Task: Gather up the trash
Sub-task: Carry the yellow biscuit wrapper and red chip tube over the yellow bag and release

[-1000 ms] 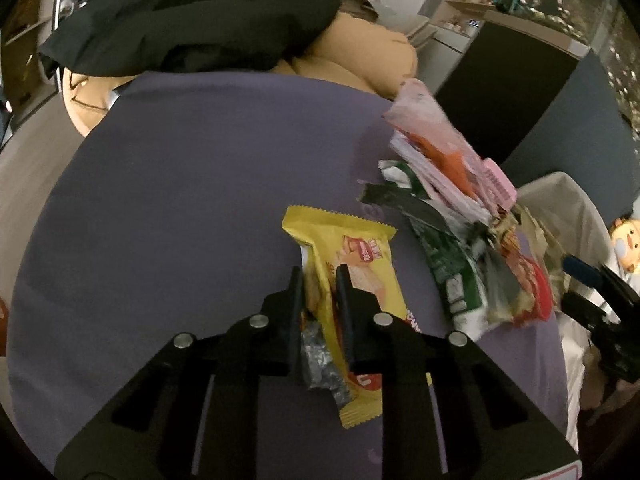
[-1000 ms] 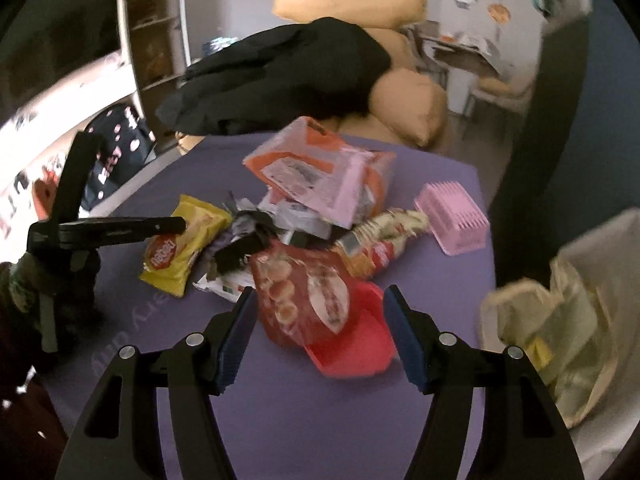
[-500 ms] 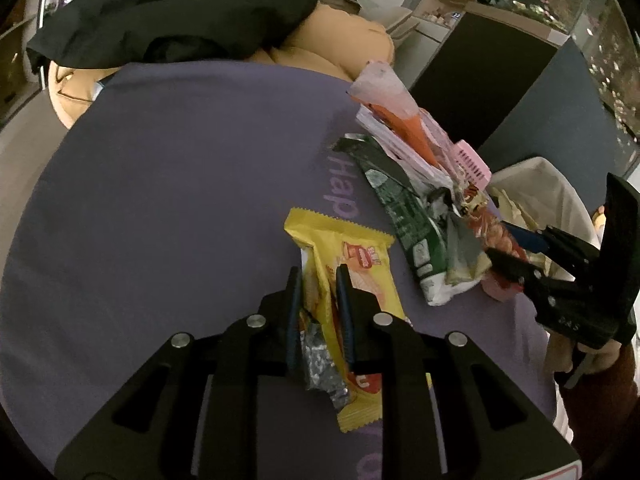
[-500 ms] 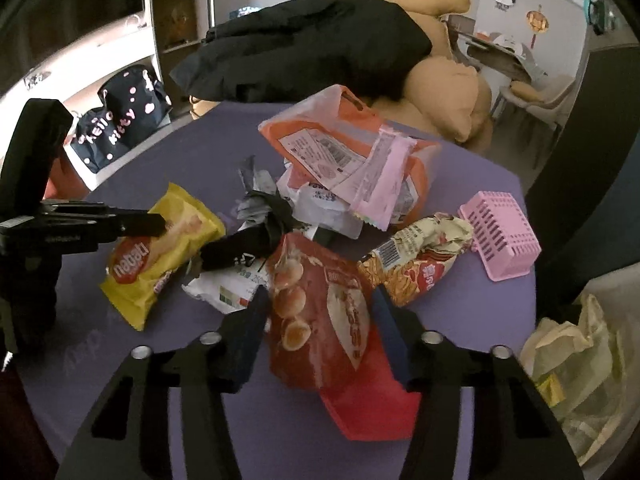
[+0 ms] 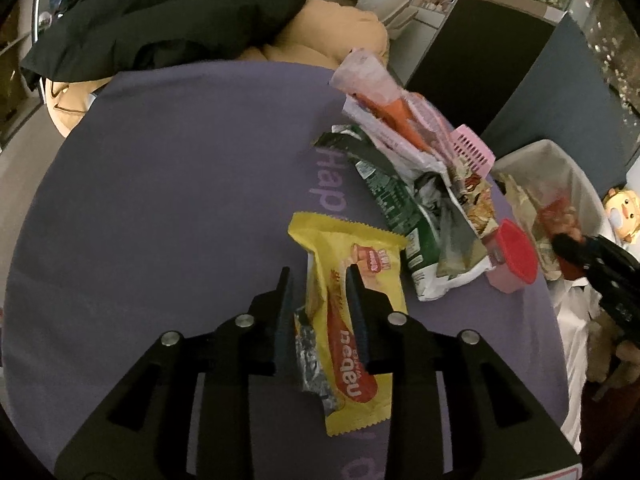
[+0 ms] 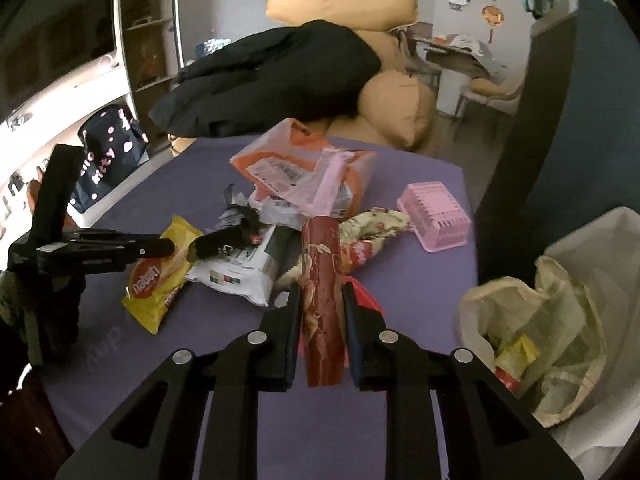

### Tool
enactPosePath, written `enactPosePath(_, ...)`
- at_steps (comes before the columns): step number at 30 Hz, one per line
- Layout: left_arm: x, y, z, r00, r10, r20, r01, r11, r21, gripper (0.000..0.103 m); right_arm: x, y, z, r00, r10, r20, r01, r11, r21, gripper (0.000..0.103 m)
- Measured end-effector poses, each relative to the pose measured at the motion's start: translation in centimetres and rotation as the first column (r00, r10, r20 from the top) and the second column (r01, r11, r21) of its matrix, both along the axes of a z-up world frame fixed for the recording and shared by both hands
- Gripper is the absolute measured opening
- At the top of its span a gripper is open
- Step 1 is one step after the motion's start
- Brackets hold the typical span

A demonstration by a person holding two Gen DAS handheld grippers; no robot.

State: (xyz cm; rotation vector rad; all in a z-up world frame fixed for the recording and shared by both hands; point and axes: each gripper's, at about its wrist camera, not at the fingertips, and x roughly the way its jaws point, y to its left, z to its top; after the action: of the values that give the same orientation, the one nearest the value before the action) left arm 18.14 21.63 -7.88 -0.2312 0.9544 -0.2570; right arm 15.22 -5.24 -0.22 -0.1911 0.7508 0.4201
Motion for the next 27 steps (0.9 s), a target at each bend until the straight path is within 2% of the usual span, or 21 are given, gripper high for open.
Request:
enactPosePath(2, 0.1, -0.1, -0.2, 1.000, 0.007, -0.011, -0.007, 1.000, 0.011, 0.026, -0.4, -0.4, -0.1, 1.000, -0.003, 0.005, 0.003, 1.000, -0.001, 0.020)
enactPosePath(3, 0.2, -0.3, -0.2, 1.000, 0.007, -0.006, -0.007, 1.000, 0.018, 0.025, -0.5, -0.5, -0.1, 1.000, -0.004, 0.006, 0.004, 1.000, 0.001, 0.020)
enactPosePath(4, 0.2, -0.5, -0.2, 1.000, 0.002, -0.008, -0.002, 1.000, 0.020, 0.017, -0.6, -0.6, -0.2, 1.000, -0.005, 0.006, 0.005, 1.000, 0.002, 0.020)
enactPosePath(11, -0.5, -1.3, 0.9, 1.000, -0.021, 0.010, 0.020, 0.999, 0.048, 0.010, -1.3, -2.3, -0.4, 1.000, -0.018, 0.005, 0.018, 0.999, 0.038, 0.020)
enactPosePath(18, -2.2, -1.9, 5.4, 0.992, -0.014, 0.122, 0.005, 0.997, 0.073, 0.008, -1.6, -4.4, 0.5, 0.998, -0.039, 0.046, 0.035, 0.997, 0.074, 0.020)
enactPosePath(24, -2.3, -4.1, 11.3, 0.958, -0.049, 0.281, 0.031, 0.997, 0.069, 0.008, -0.9, -7.2, 1.9, 0.993, -0.078, 0.087, 0.068, 0.991, 0.114, 0.020)
enactPosePath(27, -1.4, -5.8, 13.1, 0.947, -0.073, 0.314, 0.062, 0.997, 0.042, 0.008, -0.1, -9.0, 3.0, 0.988, -0.110, 0.113, 0.094, 0.987, 0.133, 0.020)
